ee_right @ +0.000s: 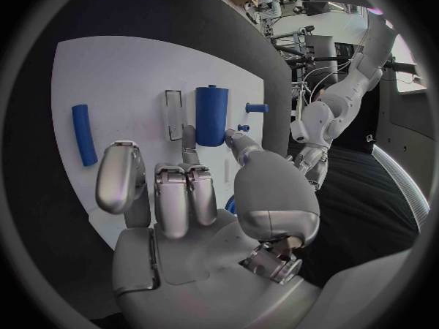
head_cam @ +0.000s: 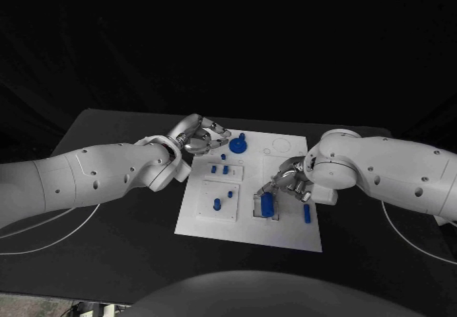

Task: Assemble the parts on the task board

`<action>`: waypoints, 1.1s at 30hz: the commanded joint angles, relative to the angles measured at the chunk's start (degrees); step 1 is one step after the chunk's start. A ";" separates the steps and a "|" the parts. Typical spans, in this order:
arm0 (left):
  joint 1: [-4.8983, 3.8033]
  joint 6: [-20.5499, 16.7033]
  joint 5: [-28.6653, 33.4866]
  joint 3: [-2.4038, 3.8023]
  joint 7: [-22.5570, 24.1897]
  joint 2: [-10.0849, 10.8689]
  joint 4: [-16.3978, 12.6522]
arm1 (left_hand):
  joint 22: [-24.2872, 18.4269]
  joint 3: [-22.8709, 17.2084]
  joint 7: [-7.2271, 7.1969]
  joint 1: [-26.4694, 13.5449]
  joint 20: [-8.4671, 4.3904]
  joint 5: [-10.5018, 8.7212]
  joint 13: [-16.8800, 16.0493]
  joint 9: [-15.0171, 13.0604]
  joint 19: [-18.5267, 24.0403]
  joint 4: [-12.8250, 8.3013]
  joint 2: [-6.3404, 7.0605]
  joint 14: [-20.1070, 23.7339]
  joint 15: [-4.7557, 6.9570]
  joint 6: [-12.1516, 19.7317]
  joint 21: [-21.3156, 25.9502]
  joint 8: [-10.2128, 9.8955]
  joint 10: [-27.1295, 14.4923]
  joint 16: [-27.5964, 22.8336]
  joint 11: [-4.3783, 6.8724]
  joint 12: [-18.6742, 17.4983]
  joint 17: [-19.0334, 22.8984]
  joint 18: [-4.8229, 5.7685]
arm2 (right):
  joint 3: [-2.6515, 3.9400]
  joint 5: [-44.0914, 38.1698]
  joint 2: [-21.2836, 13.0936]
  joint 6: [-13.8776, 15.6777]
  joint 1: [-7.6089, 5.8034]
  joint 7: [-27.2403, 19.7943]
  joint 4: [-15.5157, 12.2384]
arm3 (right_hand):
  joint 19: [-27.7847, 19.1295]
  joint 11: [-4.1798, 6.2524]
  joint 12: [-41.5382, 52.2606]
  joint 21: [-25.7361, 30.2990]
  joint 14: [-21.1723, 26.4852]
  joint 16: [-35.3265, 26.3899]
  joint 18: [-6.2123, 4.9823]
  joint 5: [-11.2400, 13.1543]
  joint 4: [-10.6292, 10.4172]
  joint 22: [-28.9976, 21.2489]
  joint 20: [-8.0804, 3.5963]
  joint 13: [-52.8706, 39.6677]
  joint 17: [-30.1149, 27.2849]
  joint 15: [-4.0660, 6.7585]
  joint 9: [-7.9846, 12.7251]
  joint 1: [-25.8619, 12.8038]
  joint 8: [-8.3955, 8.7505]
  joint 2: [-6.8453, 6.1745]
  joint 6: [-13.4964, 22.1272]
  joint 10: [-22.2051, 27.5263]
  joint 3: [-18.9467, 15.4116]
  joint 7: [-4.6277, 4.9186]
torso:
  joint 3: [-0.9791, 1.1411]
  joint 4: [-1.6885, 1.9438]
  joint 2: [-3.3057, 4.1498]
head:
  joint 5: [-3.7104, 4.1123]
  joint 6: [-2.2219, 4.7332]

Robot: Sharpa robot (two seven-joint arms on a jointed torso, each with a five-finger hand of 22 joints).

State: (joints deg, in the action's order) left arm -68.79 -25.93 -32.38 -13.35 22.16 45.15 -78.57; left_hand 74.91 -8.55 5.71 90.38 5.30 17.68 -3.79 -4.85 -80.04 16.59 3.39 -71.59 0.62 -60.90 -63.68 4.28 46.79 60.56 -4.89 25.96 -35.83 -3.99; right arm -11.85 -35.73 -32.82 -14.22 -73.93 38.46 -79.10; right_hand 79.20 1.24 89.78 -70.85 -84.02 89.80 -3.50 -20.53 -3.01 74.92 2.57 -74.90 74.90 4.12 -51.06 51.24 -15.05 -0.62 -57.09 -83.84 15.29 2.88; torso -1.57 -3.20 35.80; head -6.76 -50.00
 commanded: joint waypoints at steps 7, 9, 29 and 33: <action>0.03 1.27 -0.17 0.04 0.06 -0.19 -0.01 | 8.12 -0.24 0.24 0.53 0.26 0.54 0.07 -0.05 0.31 -0.03 0.16 0.36 -0.12 -0.10 0.35 0.16 -0.22 0.20 -0.25 0.20 0.15 -1.15 | -0.07 -0.88 0.29 -0.28 0.29 -0.05 0.06 | 0.51 -0.34 0.22 -0.34 -5.98 0.20 -0.94 6.44 0.02 9.15 0.14 -15.10 15.10 -0.35 0.14 -0.97 0.96 0.82 -0.81 -6.16 -0.33 0.08 | -0.01 -0.03 -0.06 | -0.09 0.00; 0.03 1.31 -0.21 0.04 0.02 -0.19 -0.01 | 8.12 -0.24 0.24 0.54 0.26 0.54 0.07 -0.05 0.31 -0.03 0.16 0.36 -0.12 -0.10 0.35 0.15 -0.23 0.20 -0.25 0.20 0.15 -1.15 | -0.07 -0.94 0.28 -0.26 0.33 -0.05 0.06 | 0.56 -0.36 0.22 -0.31 -5.98 0.20 -0.94 8.48 -0.38 9.15 0.15 -15.10 15.10 -0.36 0.19 -1.43 1.18 0.88 -0.91 -6.16 -0.88 0.10 | -0.02 -0.01 -0.04 | -0.12 0.00; 0.12 1.59 -0.40 0.04 -0.26 -0.17 0.21 | 8.12 -0.26 0.23 0.61 0.27 0.63 0.08 -0.05 0.31 -0.05 0.20 0.39 -0.13 -0.08 0.37 0.15 -0.28 0.20 -0.25 0.19 0.17 -1.16 | -0.07 -1.28 -0.24 0.16 0.57 -0.37 -0.06 | 0.89 -0.69 0.22 -0.12 -5.98 0.20 -0.92 17.04 -2.49 9.19 0.33 -15.10 15.10 -0.57 0.55 -4.03 2.95 -0.84 -0.87 -6.16 -6.32 0.48 | 0.03 0.01 -0.02 | -0.58 0.00; 0.13 1.62 -0.43 0.04 -0.32 -0.14 0.19 | 8.12 -0.26 0.23 0.61 0.27 0.63 0.08 -0.05 0.31 -0.05 0.20 0.39 -0.13 -0.08 0.37 0.15 -0.28 0.20 -0.25 0.19 0.17 -1.16 | -0.07 -0.69 -0.56 0.72 0.59 -0.70 -0.27 | 1.07 -0.81 0.22 -0.36 -5.98 0.20 -0.85 17.67 -3.39 9.30 0.39 -15.10 15.10 -0.66 0.49 -5.25 3.25 -2.41 -0.60 -6.16 -8.51 0.62 | 0.04 0.02 0.00 | -0.66 0.00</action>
State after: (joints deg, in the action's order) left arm -68.70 -25.20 -32.58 -13.35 21.73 45.09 -78.29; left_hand 74.91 -8.55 5.71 90.61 5.30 17.92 -3.79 -4.85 -80.04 16.59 3.62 -71.59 0.63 -60.90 -63.68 4.28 46.79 60.56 -4.89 25.96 -35.74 -3.99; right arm -11.88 -36.28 -33.30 -13.69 -73.44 38.35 -79.22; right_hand 79.95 0.68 89.78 -71.07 -84.02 89.80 -3.49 -3.09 -6.23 74.91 2.88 -74.95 74.94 3.69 -50.60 45.99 -11.94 -2.51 -57.73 -83.97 7.15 3.05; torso -1.52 -3.19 35.76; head -7.36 -50.00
